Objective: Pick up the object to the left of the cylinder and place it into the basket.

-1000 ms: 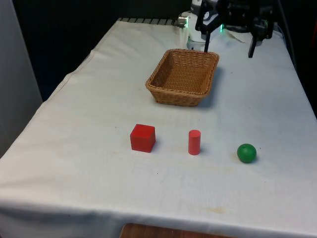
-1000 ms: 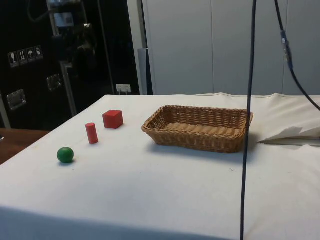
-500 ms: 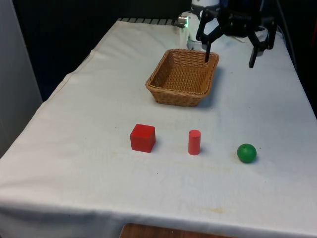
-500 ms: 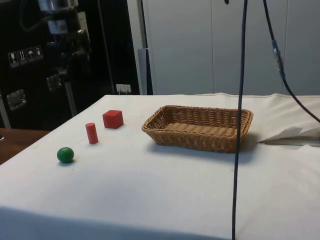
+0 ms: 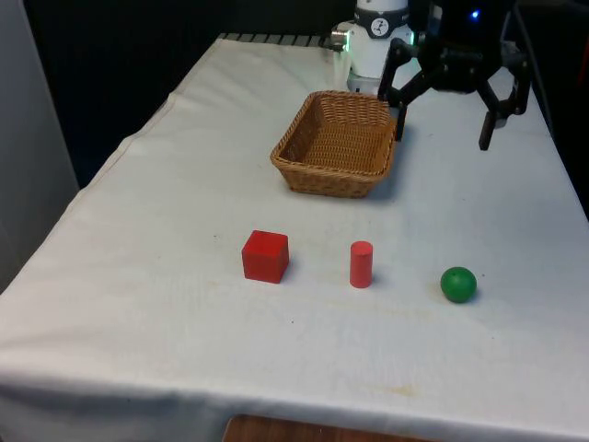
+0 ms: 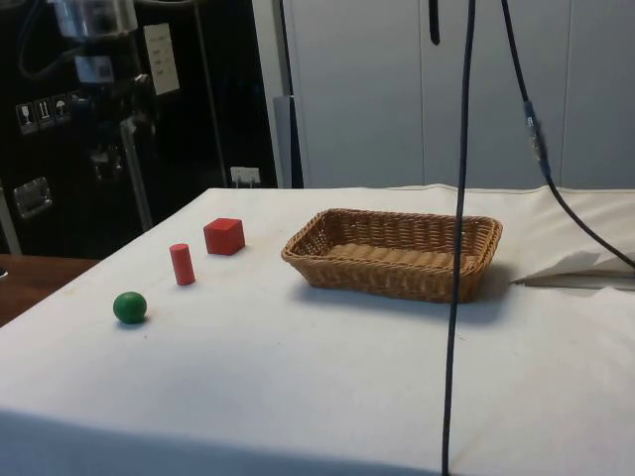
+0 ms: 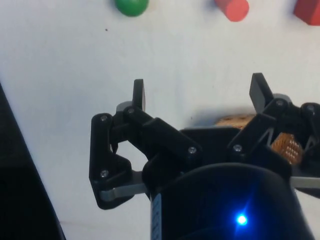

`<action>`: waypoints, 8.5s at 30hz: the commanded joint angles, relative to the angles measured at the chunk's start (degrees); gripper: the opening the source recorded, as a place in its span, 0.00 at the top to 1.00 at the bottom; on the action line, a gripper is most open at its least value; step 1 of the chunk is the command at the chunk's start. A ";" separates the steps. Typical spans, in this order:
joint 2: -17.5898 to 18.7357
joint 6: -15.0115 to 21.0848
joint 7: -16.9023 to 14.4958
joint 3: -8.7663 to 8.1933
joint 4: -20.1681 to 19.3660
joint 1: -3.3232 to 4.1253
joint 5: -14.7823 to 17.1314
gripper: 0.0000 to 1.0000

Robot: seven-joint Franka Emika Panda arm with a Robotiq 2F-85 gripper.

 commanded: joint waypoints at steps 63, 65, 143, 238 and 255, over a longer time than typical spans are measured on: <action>15.58 19.77 -2.69 4.70 -0.34 -0.06 12.49 0.00; 15.99 20.34 -2.75 4.93 -0.34 -0.17 12.72 0.00; 13.75 19.60 -4.18 3.09 -3.15 -0.17 13.52 1.00; -20.97 11.40 -6.47 1.55 -28.99 4.87 -0.34 1.00; -27.79 11.97 -8.31 1.89 -37.93 4.58 -2.86 1.00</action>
